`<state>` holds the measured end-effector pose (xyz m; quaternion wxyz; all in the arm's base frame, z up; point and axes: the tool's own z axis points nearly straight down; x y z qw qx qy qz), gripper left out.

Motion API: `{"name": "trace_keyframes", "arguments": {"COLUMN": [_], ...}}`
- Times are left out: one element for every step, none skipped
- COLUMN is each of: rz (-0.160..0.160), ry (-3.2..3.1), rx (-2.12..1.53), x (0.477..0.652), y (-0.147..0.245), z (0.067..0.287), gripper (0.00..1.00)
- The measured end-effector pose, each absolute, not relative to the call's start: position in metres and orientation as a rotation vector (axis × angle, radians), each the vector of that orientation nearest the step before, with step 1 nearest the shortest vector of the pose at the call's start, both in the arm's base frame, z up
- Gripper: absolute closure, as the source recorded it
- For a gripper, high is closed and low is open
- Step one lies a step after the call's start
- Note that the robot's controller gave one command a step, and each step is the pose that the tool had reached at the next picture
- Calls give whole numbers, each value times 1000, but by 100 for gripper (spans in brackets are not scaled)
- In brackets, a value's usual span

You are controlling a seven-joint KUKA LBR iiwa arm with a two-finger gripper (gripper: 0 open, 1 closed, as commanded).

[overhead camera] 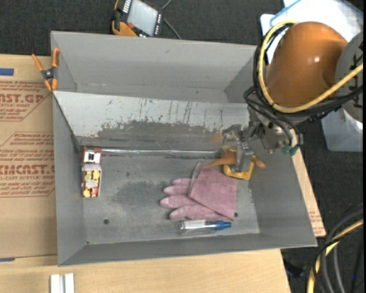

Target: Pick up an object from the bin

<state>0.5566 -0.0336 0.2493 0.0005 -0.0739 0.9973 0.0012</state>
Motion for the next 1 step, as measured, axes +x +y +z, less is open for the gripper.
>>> {"name": "trace_keyframes", "arguments": {"rz": [1], "ry": [3086], "rx": [-545], "x": [572], "y": [-33], "z": [169], "gripper": [0]}}
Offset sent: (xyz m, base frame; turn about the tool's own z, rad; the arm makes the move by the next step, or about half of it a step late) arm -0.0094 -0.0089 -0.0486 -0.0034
